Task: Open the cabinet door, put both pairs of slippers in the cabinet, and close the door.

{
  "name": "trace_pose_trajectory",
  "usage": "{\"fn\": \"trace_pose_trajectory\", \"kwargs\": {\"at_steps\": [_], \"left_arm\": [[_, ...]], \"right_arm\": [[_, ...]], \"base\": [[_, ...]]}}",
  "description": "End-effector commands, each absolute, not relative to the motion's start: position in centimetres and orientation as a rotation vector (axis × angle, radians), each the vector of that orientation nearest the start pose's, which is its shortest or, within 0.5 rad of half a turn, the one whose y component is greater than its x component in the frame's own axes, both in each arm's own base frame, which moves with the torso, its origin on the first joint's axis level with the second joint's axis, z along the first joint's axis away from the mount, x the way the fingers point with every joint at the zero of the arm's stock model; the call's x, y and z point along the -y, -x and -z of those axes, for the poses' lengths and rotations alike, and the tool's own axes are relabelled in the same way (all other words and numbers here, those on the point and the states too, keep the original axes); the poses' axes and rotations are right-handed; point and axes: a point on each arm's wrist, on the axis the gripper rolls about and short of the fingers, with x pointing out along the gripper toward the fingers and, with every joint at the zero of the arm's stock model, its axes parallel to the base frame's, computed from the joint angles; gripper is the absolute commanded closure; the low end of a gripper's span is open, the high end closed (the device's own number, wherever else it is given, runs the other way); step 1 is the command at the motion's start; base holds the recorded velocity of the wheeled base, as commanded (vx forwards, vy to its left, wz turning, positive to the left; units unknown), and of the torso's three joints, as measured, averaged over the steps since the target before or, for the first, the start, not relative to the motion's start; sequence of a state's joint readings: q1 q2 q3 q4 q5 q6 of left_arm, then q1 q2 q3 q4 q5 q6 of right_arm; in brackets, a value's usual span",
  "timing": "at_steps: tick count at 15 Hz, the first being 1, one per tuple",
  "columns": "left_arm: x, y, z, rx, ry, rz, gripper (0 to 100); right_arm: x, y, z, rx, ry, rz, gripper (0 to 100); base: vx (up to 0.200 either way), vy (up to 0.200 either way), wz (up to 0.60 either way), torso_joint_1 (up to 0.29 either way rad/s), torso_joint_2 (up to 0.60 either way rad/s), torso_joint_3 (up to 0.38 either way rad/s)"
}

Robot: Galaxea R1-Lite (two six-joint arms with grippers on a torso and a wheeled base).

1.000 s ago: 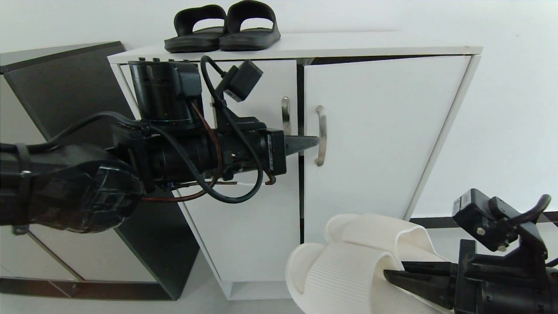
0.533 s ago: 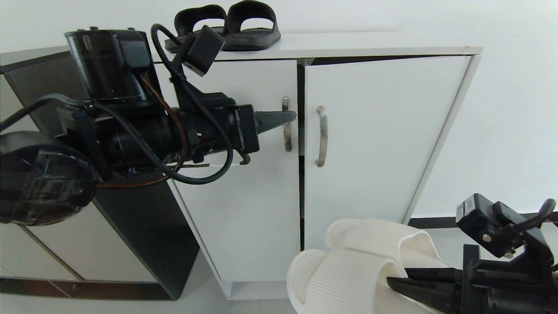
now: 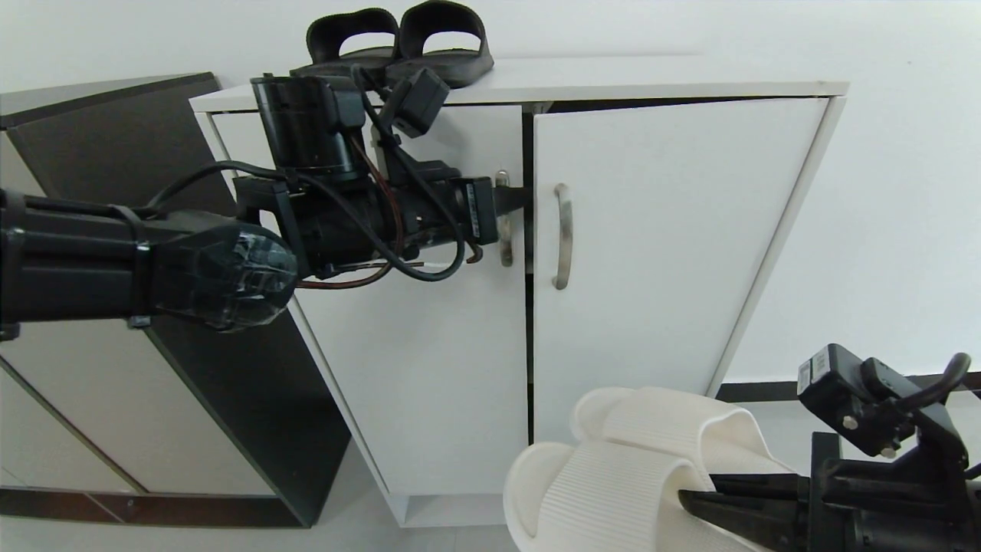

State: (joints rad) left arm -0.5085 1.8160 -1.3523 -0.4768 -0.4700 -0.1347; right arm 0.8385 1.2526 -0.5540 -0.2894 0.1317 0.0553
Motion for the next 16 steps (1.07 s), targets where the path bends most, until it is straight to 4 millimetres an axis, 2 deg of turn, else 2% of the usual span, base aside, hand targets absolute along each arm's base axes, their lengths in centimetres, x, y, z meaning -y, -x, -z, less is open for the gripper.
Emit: {"fn": "trace_pose_trajectory", "kwargs": {"at_steps": [1,3,5,7,9,10,12,14,16], "left_arm": [[19.8,-32.4,-27.0,-0.077,0.125,0.984,100],[20.1,-32.3,-27.1,-0.074,0.125,0.969,100],[20.4,-32.1,-26.9,-0.078,0.124,0.964,100],[21.1,-31.1,-27.3,-0.079,0.144,0.969,100],[22.0,-28.9,-27.7,-0.073,0.162,1.010,100],[23.3,-26.3,-27.9,-0.059,0.163,1.077,100],[25.6,-23.2,-27.6,-0.072,0.157,1.178,100],[25.8,-22.7,-27.8,-0.065,0.161,1.158,100],[24.6,-24.1,-27.3,-0.066,0.153,1.018,100]], "right_arm": [[-13.9,-12.1,-18.8,-0.435,0.101,-0.944,100],[-13.9,-12.1,-18.7,-0.438,0.102,-0.944,100],[-14.0,-11.9,-18.7,-0.439,0.104,-0.954,100],[-13.8,-10.9,-17.7,-0.461,0.141,-1.004,100],[-13.7,-10.6,-17.3,-0.465,0.162,-1.021,100],[-13.7,-10.3,-17.5,-0.456,0.154,-1.059,100],[-13.5,-9.7,-17.9,-0.438,0.148,-1.099,100],[-13.6,-9.7,-18.2,-0.428,0.141,-1.099,100],[-14.1,-10.1,-18.9,-0.416,0.120,-1.085,100]], "base": [[0.000,0.000,0.00,0.000,0.00,0.000],[0.000,0.000,0.00,0.000,0.00,0.000],[-0.200,0.000,0.00,0.005,0.00,0.002],[-0.200,0.000,0.00,0.005,0.00,0.000],[-0.200,0.000,0.00,0.002,0.00,0.002],[-0.200,0.000,0.00,0.002,0.01,0.002],[-0.200,0.000,0.00,0.000,0.00,0.000],[-0.200,0.000,0.00,-0.002,0.00,0.005],[0.000,0.000,0.00,0.000,0.00,0.000]]}}
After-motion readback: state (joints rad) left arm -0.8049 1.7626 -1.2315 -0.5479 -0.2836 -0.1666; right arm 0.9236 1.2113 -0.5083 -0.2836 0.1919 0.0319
